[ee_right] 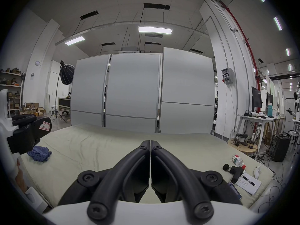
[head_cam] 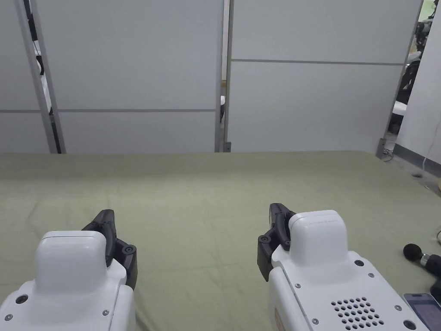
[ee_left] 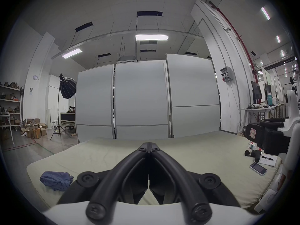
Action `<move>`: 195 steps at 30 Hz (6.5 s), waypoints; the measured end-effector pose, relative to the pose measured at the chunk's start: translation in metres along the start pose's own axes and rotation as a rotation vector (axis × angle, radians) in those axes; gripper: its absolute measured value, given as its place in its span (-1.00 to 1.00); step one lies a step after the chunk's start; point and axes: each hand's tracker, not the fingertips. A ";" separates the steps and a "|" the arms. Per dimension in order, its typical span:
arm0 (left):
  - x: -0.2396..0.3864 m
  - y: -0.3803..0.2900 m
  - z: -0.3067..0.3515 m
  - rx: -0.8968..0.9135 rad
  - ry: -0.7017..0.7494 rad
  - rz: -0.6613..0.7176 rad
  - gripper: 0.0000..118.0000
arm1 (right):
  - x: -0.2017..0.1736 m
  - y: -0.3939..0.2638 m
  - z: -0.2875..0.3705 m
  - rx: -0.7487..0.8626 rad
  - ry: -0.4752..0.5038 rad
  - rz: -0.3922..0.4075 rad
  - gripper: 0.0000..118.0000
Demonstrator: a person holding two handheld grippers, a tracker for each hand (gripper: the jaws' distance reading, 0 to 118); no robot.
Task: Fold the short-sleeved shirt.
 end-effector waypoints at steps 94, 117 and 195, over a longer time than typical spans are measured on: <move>-0.022 -0.021 -0.011 -0.072 0.032 0.080 1.00 | 0.015 -0.020 -0.025 -0.296 0.127 -0.372 1.00; -0.020 -0.024 -0.009 -0.084 0.032 0.071 1.00 | -0.004 -0.009 -0.022 -0.357 0.020 -0.236 1.00; 0.003 -0.187 -0.223 -0.543 0.050 0.075 1.00 | -0.013 -0.157 -0.247 -0.627 0.024 -0.109 1.00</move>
